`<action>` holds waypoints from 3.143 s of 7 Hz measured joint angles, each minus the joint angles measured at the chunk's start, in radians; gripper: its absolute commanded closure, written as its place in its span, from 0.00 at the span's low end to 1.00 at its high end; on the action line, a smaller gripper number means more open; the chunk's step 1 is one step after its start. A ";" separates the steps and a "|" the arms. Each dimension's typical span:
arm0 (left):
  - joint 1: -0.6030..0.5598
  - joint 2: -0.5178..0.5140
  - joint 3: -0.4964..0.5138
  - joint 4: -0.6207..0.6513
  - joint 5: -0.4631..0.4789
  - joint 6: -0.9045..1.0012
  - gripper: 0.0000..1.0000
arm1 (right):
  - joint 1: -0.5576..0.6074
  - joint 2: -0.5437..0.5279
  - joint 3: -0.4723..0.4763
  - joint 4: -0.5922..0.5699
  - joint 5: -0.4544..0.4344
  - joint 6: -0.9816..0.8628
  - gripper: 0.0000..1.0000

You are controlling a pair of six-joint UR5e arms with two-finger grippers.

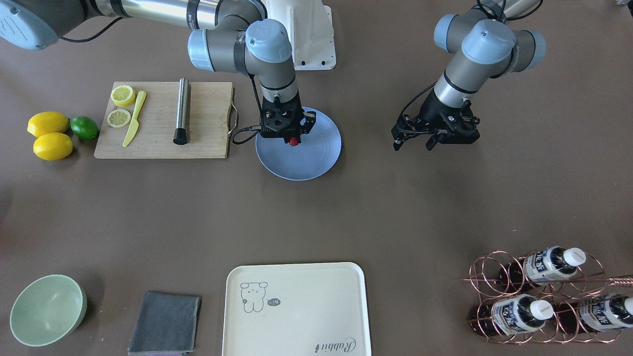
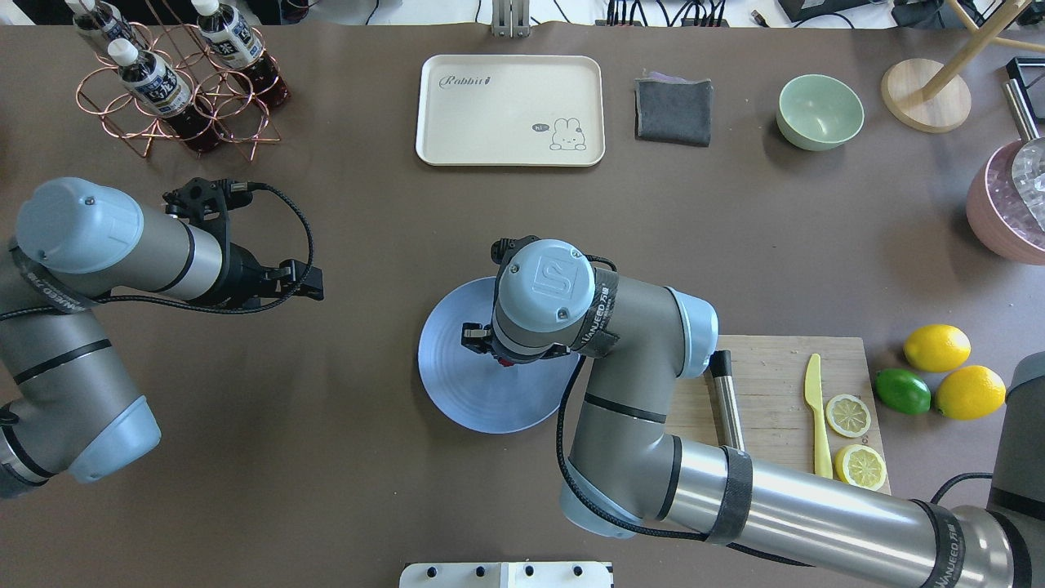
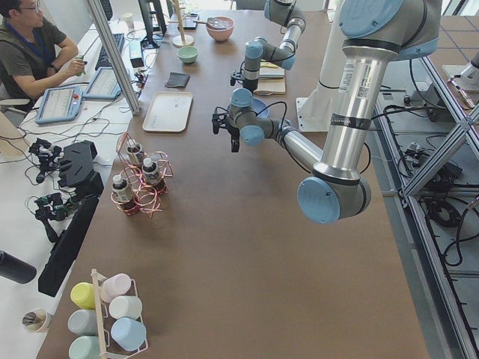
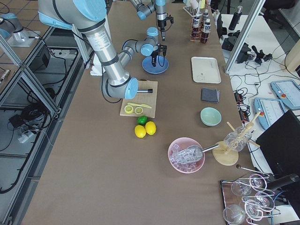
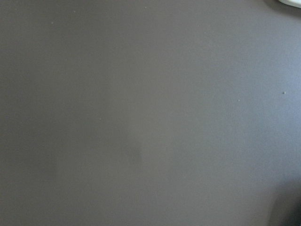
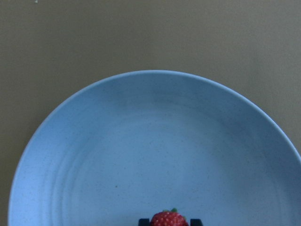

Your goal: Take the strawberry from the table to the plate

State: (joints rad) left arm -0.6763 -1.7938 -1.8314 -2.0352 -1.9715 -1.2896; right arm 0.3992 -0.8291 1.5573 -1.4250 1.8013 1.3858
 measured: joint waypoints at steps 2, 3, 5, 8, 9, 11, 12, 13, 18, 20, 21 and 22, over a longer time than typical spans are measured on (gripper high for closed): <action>0.001 0.008 0.000 0.001 0.002 0.000 0.03 | -0.005 0.001 -0.001 0.000 -0.008 0.001 1.00; 0.001 0.011 0.000 0.001 0.002 -0.001 0.03 | -0.007 0.001 -0.002 0.000 -0.014 0.001 1.00; 0.001 0.013 0.001 0.001 0.002 0.001 0.03 | -0.011 -0.001 -0.002 0.006 -0.022 0.001 0.43; 0.001 0.011 0.000 0.001 0.001 0.001 0.03 | -0.012 -0.004 -0.018 0.038 -0.028 0.006 0.00; 0.001 0.011 -0.002 0.001 0.001 0.001 0.03 | -0.006 -0.001 -0.007 0.040 -0.031 0.013 0.00; -0.018 0.015 -0.020 0.009 -0.003 0.005 0.03 | 0.084 -0.028 0.086 0.001 0.056 0.009 0.00; -0.063 0.032 -0.033 0.022 -0.025 0.035 0.03 | 0.196 -0.082 0.162 -0.040 0.181 -0.037 0.00; -0.131 0.069 -0.044 0.031 -0.075 0.115 0.03 | 0.319 -0.166 0.223 -0.061 0.297 -0.150 0.00; -0.666 0.156 0.015 0.447 -0.396 1.066 0.03 | 0.853 -0.587 0.195 -0.178 0.525 -1.150 0.00; -0.800 0.162 0.123 0.526 -0.429 1.330 0.03 | 1.042 -0.651 0.068 -0.227 0.528 -1.532 0.00; -0.836 0.163 0.158 0.541 -0.441 1.393 0.03 | 1.112 -0.661 0.016 -0.233 0.528 -1.648 0.00; -0.855 0.164 0.170 0.557 -0.445 1.409 0.03 | 1.157 -0.664 -0.014 -0.235 0.527 -1.706 0.00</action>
State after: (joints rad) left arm -1.5316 -1.6294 -1.6614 -1.4784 -2.4164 0.1191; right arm 1.5566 -1.4932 1.5434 -1.6598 2.3287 -0.3199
